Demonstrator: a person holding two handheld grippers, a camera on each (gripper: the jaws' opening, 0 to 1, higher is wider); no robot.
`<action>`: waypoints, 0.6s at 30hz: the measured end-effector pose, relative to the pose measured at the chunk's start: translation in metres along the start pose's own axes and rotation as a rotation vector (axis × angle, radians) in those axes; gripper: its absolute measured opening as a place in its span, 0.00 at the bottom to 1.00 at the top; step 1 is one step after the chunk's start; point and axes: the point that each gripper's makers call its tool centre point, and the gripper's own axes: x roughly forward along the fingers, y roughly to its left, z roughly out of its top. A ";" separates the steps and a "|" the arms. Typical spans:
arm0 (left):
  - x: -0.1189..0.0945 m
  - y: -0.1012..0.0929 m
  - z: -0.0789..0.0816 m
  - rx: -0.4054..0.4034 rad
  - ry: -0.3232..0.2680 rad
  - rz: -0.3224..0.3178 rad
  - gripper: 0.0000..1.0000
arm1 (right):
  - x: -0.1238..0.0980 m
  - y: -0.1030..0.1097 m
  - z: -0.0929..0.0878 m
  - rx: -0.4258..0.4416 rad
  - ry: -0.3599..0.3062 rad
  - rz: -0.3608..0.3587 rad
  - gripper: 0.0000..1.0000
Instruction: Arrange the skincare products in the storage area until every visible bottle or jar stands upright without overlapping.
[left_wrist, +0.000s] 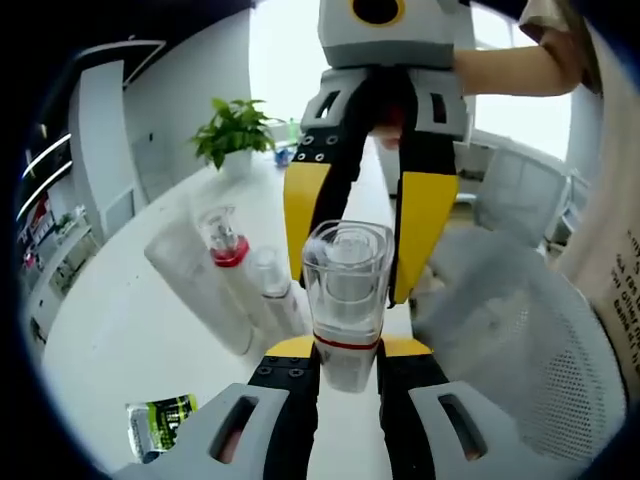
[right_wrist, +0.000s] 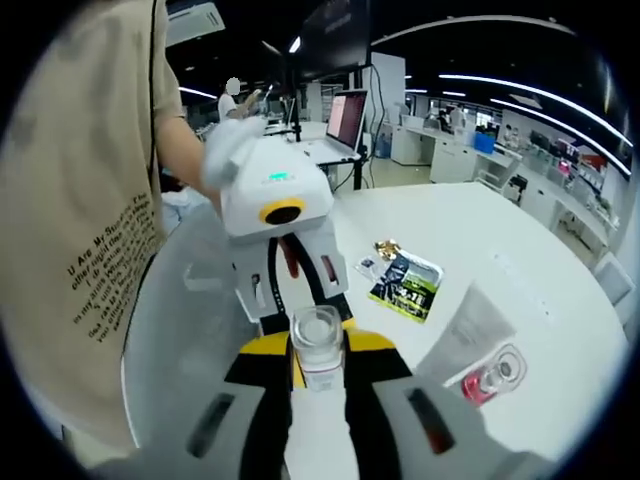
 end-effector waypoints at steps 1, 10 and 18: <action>0.003 0.001 -0.002 -0.003 0.002 0.002 0.18 | 0.002 -0.001 -0.004 0.002 0.008 -0.002 0.18; 0.027 0.011 -0.029 -0.034 0.033 0.032 0.18 | 0.022 -0.013 -0.034 0.025 0.062 -0.015 0.19; 0.041 0.012 -0.045 -0.036 0.061 0.039 0.18 | 0.032 -0.015 -0.053 0.052 0.086 -0.007 0.19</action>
